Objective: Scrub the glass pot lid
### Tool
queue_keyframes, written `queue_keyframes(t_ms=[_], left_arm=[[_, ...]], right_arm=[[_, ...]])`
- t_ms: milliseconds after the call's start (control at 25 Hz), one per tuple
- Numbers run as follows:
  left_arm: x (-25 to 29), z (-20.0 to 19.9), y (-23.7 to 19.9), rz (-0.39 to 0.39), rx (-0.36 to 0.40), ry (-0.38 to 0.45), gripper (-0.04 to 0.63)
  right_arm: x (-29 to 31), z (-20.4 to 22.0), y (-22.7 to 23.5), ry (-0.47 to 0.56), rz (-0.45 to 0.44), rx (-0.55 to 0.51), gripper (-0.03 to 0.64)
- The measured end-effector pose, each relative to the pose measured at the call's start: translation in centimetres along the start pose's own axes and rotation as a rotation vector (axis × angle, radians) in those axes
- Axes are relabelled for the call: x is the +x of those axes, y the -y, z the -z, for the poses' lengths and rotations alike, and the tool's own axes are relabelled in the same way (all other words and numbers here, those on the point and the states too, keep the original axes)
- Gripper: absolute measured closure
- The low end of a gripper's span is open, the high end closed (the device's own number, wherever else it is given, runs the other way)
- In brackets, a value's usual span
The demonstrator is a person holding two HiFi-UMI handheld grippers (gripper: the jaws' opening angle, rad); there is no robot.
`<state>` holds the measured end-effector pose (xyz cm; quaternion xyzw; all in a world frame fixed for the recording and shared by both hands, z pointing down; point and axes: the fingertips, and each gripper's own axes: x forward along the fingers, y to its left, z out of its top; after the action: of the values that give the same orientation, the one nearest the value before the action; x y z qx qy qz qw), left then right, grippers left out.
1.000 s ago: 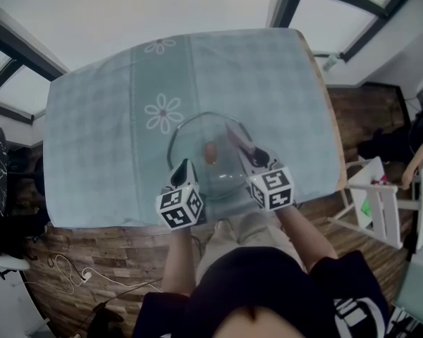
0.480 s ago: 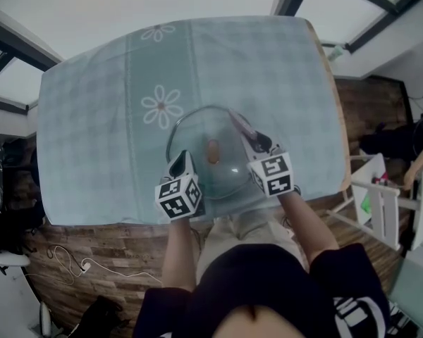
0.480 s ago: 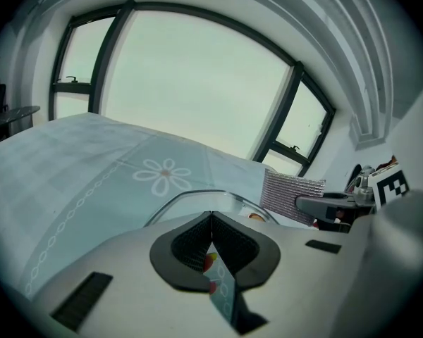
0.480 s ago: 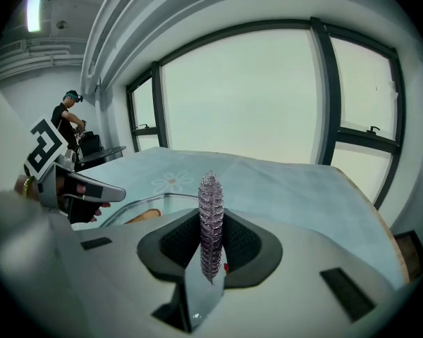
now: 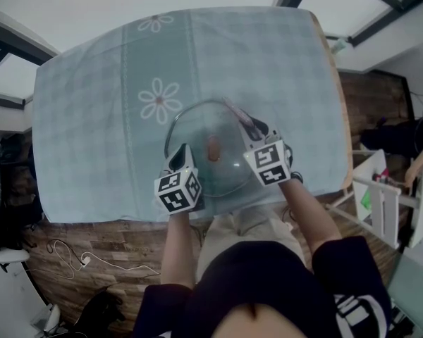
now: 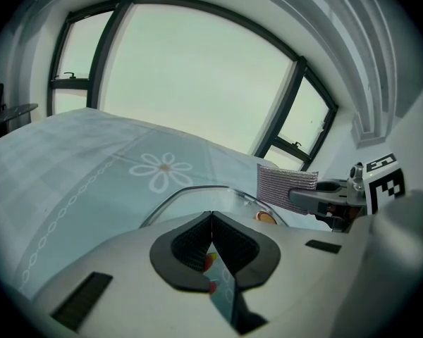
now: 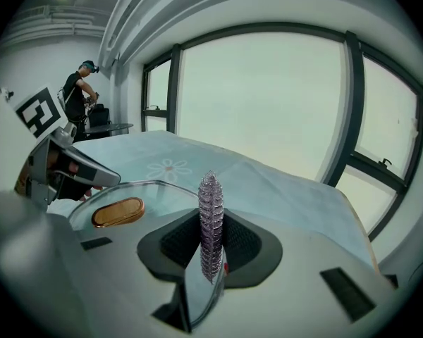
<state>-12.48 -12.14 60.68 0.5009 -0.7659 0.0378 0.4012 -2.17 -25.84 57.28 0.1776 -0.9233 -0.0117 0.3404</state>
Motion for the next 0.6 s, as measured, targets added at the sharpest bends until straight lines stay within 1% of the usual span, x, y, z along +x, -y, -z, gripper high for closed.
queue_keyframes(t_ms=[280,360,600], left_arm=[[0.2,-0.2,0.0,0.005,-0.004,0.003,0.595],[0.2,-0.3,-0.1,0.006,-0.006,0.003,0.595],[-0.2,-0.5,-0.4,0.004,-0.018,0.015,0.595]], right_arm=[[0.8,0.4,-1.1,-0.036,-0.024,-0.168,0.537],[0.8,0.6,-1.4,-0.045,-0.030,-0.187,0.537],[0.8,1.2,-2.0,-0.066,-0.048,-0.202,0.537]])
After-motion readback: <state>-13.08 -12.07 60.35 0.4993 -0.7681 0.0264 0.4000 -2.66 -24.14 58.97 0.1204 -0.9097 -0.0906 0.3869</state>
